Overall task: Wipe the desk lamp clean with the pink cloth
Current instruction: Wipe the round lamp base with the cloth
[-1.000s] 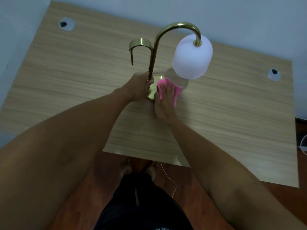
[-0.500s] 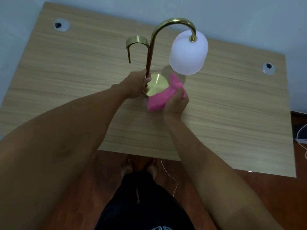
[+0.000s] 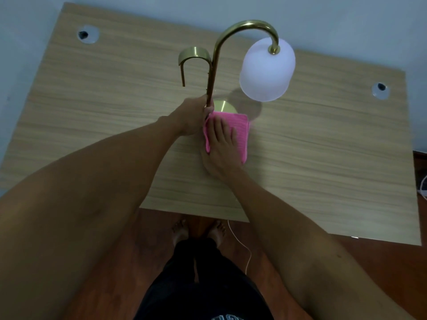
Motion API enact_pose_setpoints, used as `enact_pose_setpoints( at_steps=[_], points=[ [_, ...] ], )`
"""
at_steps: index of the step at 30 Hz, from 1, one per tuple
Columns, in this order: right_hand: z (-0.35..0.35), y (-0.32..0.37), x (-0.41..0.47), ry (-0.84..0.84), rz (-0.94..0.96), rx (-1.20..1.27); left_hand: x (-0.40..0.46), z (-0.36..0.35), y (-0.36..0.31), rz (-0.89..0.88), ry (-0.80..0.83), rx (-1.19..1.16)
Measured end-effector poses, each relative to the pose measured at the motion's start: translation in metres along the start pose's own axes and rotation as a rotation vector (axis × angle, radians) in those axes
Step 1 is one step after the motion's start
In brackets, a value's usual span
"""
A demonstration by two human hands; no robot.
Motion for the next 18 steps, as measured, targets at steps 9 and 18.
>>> enact_pose_setpoints(
  at_steps=[9, 18],
  points=[
    [-0.001, -0.027, -0.002, -0.054, 0.338, -0.054, -0.001, 0.001, -0.002, -0.01, -0.004, 0.056],
    [0.027, -0.067, 0.006, 0.014, 0.555, -0.014, -0.001, 0.003, -0.003, 0.012, 0.02, 0.049]
  ],
)
Point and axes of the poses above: each hand's wrist, its own x-axis towards the middle knuckle, its own z-axis out of the back of the hand, y = z × x, the point moved 1 cm from there along x, towards the middle knuckle, and after that the axes turned 10 degrees about -y, right-handed, at the moved point
